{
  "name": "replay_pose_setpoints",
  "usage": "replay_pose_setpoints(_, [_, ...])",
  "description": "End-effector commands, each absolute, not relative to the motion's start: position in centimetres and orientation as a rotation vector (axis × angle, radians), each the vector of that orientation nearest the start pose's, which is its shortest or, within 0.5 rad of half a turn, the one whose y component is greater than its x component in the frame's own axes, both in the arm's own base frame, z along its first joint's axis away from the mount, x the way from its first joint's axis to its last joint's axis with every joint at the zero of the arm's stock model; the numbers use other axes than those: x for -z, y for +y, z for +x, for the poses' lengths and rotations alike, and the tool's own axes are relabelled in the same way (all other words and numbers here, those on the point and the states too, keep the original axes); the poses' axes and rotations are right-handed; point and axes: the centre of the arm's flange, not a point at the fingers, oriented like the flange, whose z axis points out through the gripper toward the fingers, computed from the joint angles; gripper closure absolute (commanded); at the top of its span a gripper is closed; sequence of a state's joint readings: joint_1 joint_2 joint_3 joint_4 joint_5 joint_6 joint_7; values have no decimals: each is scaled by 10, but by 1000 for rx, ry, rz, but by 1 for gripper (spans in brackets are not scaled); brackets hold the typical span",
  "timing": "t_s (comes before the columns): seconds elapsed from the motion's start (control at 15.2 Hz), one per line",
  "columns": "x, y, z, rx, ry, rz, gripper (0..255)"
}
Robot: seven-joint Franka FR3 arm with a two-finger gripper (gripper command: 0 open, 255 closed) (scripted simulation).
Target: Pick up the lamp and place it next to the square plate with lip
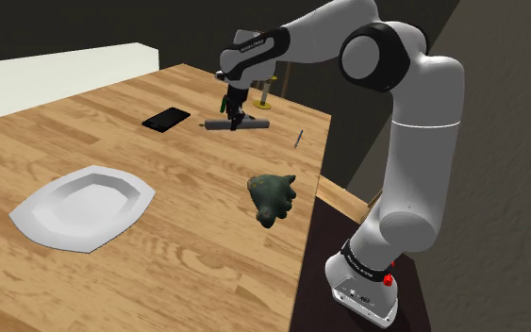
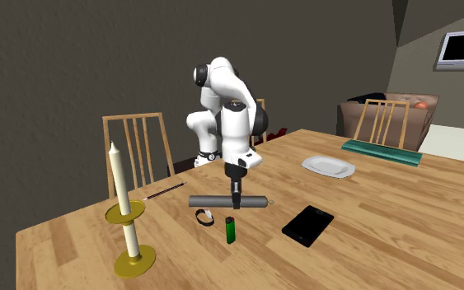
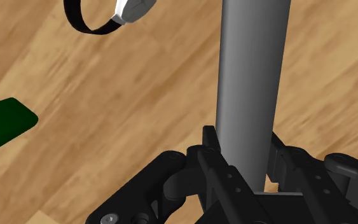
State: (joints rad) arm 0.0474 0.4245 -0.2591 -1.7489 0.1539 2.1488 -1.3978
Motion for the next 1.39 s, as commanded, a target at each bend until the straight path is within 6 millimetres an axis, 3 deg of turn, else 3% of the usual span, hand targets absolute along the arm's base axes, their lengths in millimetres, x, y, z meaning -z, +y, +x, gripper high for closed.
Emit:
replay_pose_setpoints(0.0, [-346,-117,644,17,-1661,-2641,255])
replay_pose_setpoints(0.99, [-424,-117,644,17,-1661,-2641,255])
replay_pose_setpoints(1.32, [-425,-51,651,17,-1661,-2641,255])
